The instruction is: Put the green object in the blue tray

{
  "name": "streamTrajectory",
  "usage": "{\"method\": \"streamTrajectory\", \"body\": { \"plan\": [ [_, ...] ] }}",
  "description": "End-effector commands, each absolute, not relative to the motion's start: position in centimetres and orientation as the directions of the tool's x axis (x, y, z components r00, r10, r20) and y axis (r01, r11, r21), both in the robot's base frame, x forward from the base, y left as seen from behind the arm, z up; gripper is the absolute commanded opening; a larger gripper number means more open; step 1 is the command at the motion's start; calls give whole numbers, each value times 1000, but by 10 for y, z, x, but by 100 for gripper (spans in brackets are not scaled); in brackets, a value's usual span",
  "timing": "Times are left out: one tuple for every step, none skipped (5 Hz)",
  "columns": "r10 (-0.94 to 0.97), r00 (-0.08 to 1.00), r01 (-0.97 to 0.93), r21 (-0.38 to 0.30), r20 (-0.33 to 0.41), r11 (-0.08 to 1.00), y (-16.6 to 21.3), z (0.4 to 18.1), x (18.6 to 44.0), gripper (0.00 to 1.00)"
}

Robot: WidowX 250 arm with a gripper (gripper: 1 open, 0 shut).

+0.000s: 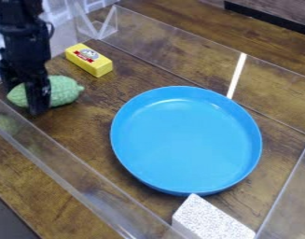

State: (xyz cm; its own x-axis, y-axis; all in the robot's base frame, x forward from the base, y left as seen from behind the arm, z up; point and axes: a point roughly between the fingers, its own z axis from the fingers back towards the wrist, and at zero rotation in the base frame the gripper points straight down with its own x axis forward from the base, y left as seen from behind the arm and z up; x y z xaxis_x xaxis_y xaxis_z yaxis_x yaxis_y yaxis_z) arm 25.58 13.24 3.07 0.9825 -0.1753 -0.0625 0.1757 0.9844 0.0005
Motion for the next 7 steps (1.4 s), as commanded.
{"method": "streamTrajectory", "body": {
  "plan": [
    [-186,982,187,11,-19,982,146,32,261,100],
    [-135,991,135,10,-6,991,158,31,263,0],
    [-69,998,69,19,8,997,168,39,266,0],
    [2,1000,-3,25,16,1000,167,49,269,0],
    [63,998,-63,24,23,998,169,54,273,0],
    [37,999,-38,25,34,999,171,65,276,0],
    [54,998,-56,26,45,998,168,75,280,0]
  ]
}}
